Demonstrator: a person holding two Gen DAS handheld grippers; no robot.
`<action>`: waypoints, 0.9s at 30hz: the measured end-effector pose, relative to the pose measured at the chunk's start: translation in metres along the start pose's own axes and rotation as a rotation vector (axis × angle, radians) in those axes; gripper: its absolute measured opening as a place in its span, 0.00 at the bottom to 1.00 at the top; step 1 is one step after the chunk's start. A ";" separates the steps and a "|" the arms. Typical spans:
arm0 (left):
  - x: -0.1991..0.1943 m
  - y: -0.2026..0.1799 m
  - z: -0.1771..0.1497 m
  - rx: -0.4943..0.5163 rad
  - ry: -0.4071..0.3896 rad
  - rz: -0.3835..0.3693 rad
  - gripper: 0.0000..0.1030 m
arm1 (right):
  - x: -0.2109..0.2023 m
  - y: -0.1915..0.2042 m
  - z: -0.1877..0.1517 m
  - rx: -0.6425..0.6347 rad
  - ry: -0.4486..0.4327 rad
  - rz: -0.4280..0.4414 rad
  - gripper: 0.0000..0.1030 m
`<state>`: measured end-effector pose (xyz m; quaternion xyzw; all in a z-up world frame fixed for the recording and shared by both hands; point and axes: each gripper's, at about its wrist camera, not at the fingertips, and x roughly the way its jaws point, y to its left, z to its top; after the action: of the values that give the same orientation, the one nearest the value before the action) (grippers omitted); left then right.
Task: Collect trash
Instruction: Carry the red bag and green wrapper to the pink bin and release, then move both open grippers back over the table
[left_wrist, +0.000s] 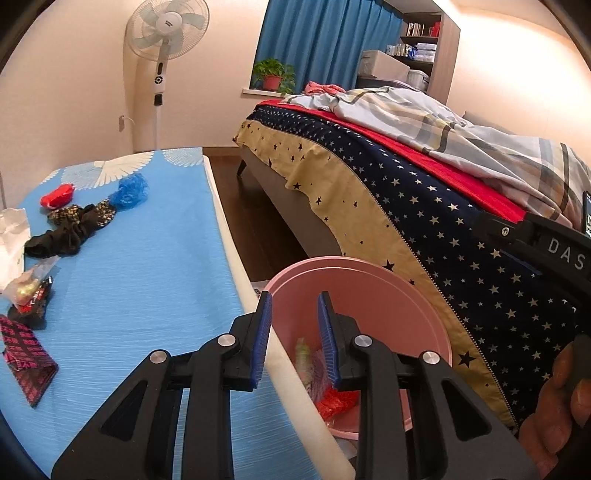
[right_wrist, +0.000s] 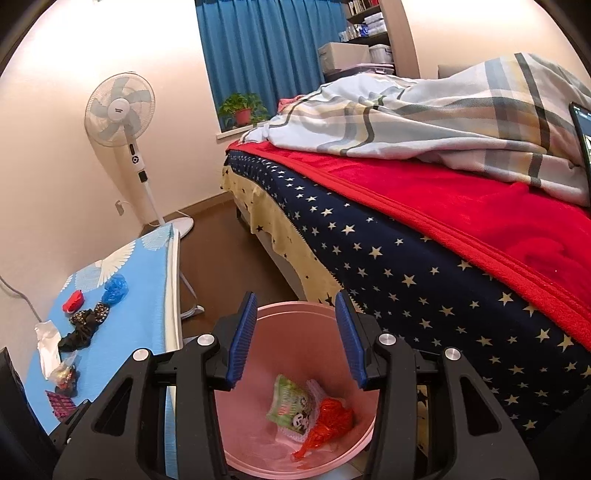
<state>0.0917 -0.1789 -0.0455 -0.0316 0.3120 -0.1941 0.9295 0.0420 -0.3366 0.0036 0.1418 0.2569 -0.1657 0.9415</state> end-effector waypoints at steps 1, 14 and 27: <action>-0.001 0.000 0.000 0.000 -0.002 0.002 0.25 | -0.001 0.001 0.000 -0.001 -0.002 0.007 0.43; -0.033 0.037 0.001 -0.043 -0.044 0.068 0.25 | -0.018 0.033 -0.003 -0.053 -0.048 0.144 0.43; -0.054 0.087 0.005 -0.120 -0.084 0.167 0.25 | -0.016 0.079 -0.012 -0.096 -0.052 0.284 0.35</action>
<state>0.0849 -0.0783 -0.0261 -0.0693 0.2853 -0.0956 0.9511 0.0542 -0.2569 0.0166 0.1274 0.2174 -0.0220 0.9675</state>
